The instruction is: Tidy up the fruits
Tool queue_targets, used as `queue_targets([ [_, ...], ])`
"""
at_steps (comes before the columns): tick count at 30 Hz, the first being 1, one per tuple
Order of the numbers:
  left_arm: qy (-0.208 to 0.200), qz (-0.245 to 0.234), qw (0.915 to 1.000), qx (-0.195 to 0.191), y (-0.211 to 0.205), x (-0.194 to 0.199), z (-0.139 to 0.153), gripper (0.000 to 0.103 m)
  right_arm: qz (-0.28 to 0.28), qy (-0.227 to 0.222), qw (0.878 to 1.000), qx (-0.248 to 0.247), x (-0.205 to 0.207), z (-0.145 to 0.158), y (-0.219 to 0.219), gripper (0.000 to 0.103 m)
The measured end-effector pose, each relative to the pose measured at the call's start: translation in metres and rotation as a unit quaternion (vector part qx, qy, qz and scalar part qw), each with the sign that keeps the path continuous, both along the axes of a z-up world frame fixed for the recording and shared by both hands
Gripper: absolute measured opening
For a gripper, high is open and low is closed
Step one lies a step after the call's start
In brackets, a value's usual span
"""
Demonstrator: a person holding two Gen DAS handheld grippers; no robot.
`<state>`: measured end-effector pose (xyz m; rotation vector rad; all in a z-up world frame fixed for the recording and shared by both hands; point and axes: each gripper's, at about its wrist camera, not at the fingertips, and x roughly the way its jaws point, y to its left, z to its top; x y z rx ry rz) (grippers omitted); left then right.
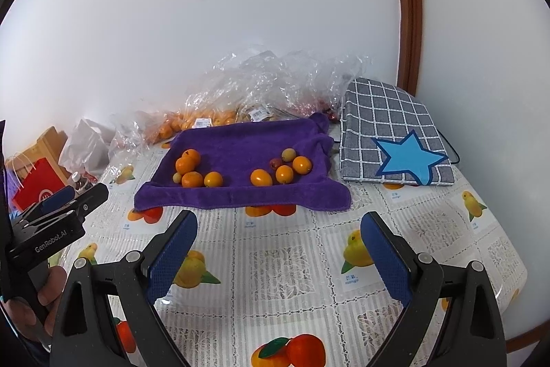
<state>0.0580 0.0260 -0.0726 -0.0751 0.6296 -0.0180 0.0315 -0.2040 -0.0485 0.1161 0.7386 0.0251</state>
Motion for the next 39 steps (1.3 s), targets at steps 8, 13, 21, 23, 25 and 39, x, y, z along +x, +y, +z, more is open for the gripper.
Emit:
queue_targets([
  [8, 0.000, 0.001, 1.0000, 0.000, -0.0005, -0.0003, 0.0005, 0.088, 0.000, 0.001, 1.000, 0.001, -0.0007, 0.0009, -0.0005, 0.095],
  [13, -0.001, 0.000, 1.0000, -0.001, -0.0006, -0.0005, 0.0002, 0.088, 0.001, 0.000, 1.000, 0.000, -0.0008, 0.0014, -0.0012, 0.095],
  [21, -0.002, -0.002, 1.0000, -0.001, 0.0007, 0.0003, 0.0014, 0.088, 0.001, -0.001, 1.000, 0.001, -0.0011, 0.0024, -0.0019, 0.095],
  [23, -0.002, -0.002, 1.0000, -0.001, 0.0005, 0.0000, 0.0015, 0.088, 0.002, 0.000, 1.000, 0.001, -0.0011, 0.0025, -0.0024, 0.095],
  [25, -0.003, -0.002, 1.0000, -0.002, 0.0007, -0.0005, 0.0023, 0.088, 0.002, -0.001, 1.000, 0.001, -0.0013, 0.0026, -0.0026, 0.095],
  [39, -0.005, -0.003, 1.0000, -0.001, 0.0011, -0.0014, 0.0045, 0.088, 0.002, -0.004, 1.000, 0.001, -0.0024, 0.0044, -0.0018, 0.095],
])
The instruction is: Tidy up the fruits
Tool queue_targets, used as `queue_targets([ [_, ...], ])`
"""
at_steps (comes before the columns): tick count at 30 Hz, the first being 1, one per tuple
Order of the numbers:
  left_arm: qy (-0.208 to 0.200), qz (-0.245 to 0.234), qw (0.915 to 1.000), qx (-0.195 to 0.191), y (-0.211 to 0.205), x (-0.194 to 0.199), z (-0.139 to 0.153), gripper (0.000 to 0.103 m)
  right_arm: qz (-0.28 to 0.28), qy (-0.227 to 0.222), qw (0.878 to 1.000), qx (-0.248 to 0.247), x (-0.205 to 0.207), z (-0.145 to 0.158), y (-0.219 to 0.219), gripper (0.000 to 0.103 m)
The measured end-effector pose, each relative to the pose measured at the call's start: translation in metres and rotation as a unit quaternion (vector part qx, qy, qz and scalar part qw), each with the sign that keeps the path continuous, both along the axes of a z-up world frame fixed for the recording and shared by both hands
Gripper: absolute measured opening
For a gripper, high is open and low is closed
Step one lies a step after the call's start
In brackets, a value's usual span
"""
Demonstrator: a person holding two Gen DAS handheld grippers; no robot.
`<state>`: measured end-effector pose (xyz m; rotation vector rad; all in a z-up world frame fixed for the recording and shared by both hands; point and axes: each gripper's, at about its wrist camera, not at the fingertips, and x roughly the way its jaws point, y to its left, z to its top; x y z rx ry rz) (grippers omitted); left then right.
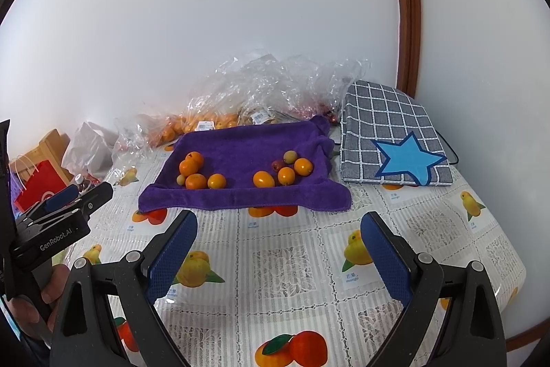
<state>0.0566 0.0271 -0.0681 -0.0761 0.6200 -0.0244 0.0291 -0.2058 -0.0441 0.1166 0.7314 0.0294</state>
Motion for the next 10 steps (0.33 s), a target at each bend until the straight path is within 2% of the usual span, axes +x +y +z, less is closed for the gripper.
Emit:
queue_targets([
  [10, -0.002, -0.002, 1.0000, 0.000, 0.0034, 0.0002, 0.0019, 0.088, 0.003, -0.003, 1.000, -0.004, -0.0050, 0.0030, 0.0108, 0.095],
])
